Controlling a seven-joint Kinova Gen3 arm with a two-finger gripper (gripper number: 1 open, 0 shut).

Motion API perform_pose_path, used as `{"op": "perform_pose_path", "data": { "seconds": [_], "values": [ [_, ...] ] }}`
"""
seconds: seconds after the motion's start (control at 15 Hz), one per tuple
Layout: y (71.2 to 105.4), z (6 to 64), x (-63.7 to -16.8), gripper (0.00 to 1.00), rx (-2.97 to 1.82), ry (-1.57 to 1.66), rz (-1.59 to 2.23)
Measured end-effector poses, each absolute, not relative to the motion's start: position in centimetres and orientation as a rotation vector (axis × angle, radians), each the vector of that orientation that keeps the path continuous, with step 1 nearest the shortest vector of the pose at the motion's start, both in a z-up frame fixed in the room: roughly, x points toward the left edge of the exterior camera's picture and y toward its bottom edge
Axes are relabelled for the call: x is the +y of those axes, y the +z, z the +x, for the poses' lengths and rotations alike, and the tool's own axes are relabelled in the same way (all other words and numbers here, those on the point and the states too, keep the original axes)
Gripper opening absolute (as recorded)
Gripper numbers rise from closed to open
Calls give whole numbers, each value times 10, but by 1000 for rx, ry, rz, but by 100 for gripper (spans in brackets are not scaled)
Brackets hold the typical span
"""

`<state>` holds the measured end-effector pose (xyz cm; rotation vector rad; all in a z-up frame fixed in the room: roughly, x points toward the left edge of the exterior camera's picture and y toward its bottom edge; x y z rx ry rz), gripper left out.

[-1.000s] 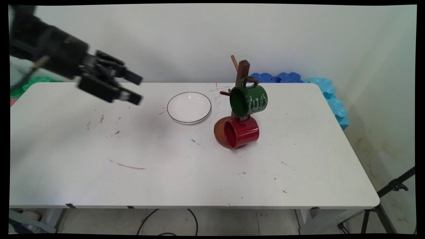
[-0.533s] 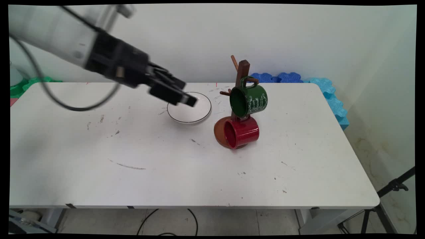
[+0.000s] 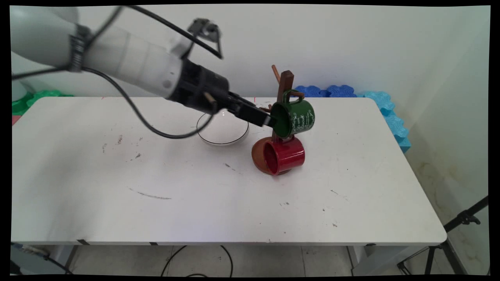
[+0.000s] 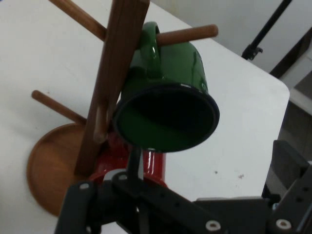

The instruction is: Pick up the green mug from the rack

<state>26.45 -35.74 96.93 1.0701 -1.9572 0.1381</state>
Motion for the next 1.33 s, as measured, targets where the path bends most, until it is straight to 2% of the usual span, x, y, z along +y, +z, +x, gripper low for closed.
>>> {"op": "perform_pose_path", "data": {
  "seconds": [0.6, 1.33],
  "values": [
    [926, 224, -368, 100, -1875, 87, 1110],
    [906, 206, -379, 100, -1820, 95, 1081]
  ]
}}
